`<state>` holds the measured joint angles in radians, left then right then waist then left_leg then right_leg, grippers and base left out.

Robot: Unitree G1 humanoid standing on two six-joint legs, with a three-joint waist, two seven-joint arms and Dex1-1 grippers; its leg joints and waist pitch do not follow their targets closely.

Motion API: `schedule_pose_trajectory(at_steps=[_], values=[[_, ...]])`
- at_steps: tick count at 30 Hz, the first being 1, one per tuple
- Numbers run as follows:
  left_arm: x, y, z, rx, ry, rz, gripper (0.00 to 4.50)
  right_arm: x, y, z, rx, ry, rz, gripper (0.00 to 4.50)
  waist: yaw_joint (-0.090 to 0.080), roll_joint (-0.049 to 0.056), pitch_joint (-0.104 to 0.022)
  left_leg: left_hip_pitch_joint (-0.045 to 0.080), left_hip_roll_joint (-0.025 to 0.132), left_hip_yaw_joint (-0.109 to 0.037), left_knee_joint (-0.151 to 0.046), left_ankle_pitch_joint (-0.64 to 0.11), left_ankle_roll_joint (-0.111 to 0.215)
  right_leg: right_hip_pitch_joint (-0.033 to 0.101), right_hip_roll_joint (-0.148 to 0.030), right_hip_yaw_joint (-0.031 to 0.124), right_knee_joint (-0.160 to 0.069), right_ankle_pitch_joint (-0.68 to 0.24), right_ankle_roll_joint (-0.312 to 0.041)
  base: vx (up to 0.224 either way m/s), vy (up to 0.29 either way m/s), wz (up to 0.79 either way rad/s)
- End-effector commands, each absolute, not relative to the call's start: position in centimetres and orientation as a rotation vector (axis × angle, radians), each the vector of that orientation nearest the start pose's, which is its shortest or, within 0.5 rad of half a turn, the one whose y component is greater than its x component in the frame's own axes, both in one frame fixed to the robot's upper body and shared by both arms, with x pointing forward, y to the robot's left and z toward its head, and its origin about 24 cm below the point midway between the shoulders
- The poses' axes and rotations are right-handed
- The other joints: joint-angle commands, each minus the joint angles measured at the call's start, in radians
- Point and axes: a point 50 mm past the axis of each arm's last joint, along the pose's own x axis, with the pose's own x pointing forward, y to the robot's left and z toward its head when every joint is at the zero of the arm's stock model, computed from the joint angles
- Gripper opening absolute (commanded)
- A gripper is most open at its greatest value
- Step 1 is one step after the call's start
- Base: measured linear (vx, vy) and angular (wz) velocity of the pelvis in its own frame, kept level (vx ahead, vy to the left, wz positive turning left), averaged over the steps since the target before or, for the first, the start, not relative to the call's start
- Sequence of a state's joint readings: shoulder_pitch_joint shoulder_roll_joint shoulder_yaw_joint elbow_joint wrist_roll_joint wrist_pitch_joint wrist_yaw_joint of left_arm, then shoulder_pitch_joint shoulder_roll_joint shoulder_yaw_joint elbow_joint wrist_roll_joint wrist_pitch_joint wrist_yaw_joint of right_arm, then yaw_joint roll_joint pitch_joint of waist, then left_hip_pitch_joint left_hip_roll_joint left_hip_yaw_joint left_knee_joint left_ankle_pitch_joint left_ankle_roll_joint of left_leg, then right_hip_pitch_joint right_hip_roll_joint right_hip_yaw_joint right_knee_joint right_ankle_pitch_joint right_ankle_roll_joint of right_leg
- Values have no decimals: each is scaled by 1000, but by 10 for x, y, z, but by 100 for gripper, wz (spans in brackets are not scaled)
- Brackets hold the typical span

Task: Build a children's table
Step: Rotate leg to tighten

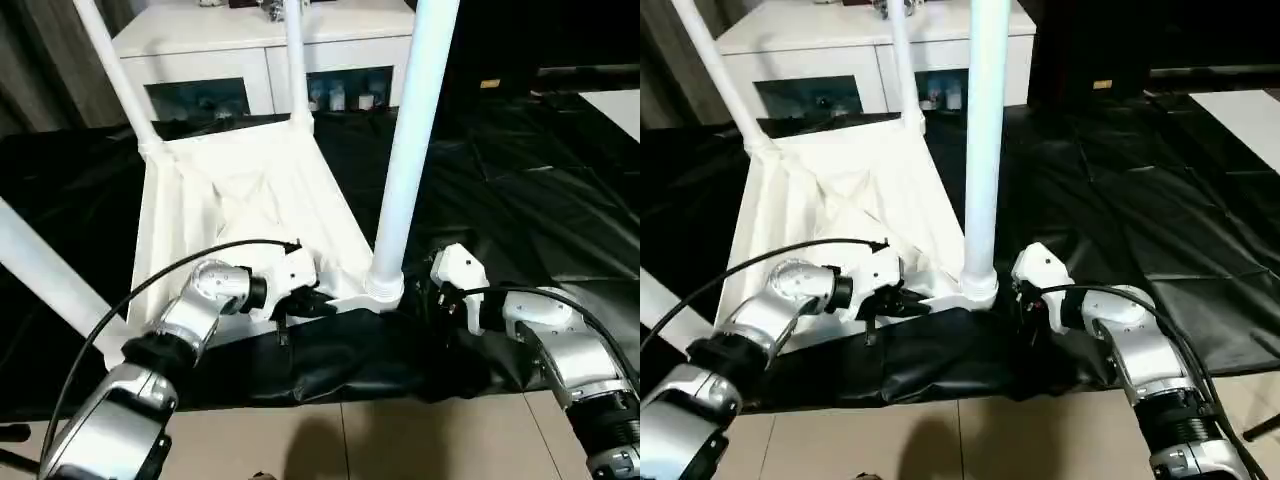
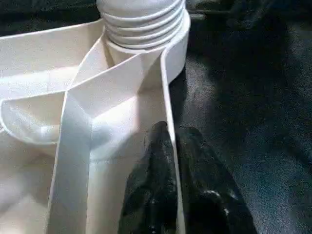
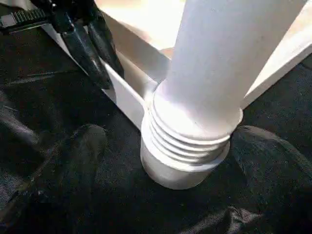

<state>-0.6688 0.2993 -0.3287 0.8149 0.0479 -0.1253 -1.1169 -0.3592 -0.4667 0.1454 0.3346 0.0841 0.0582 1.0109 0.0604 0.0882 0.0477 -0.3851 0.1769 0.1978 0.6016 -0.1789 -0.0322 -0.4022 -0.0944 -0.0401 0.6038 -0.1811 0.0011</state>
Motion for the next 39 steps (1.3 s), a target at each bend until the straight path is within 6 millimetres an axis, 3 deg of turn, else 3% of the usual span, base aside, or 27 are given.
schedule_pose_trajectory(at_steps=[1,7,11,17,18,22,33,39], values=[[318,120,27,476,445,-1355,2,300,-173,72,-351,194,1056,450,2,-28,-65,20,47,-22,-74,-266,71,38,-50,27,-79,-271,-227,0,0,0],[308,119,29,428,418,-1416,2,300,-175,74,-269,210,1088,450,3,-27,-69,18,51,-21,-73,-232,86,39,-49,27,-69,-194,-248,0,0,0],[301,117,30,432,403,-1444,2,300,-172,73,-277,212,1098,450,8,-33,-73,15,49,-18,-67,-166,113,41,-49,25,-61,-118,-260,0,0,0],[298,116,30,432,402,-1438,2,302,-168,68,-290,246,1129,450,7,-30,-69,16,50,-19,-69,-194,102,39,-49,25,-66,-180,-251,0,0,0],[298,116,30,433,401,-1437,0,303,-167,68,-284,245,1130,421,6,-30,-69,16,50,-19,-70,-199,98,39,-50,25,-67,-187,-250,0,0,0],[298,116,31,437,403,-1429,0,306,-164,68,-279,245,1143,396,5,-29,-69,17,49,-19,-71,-206,87,40,-49,26,-67,-191,-247,0,0,0],[302,116,32,444,405,-1412,0,302,-159,60,-302,281,1223,291,7,-33,-71,17,49,-18,-69,-190,97,39,-48,26,-65,-174,-250,0,0,0],[302,117,32,450,410,-1405,0,304,-159,58,-303,285,1219,267,7,-34,-71,18,50,-19,-71,-208,90,39,-49,25,-67,-186,-247,0,0,0]])
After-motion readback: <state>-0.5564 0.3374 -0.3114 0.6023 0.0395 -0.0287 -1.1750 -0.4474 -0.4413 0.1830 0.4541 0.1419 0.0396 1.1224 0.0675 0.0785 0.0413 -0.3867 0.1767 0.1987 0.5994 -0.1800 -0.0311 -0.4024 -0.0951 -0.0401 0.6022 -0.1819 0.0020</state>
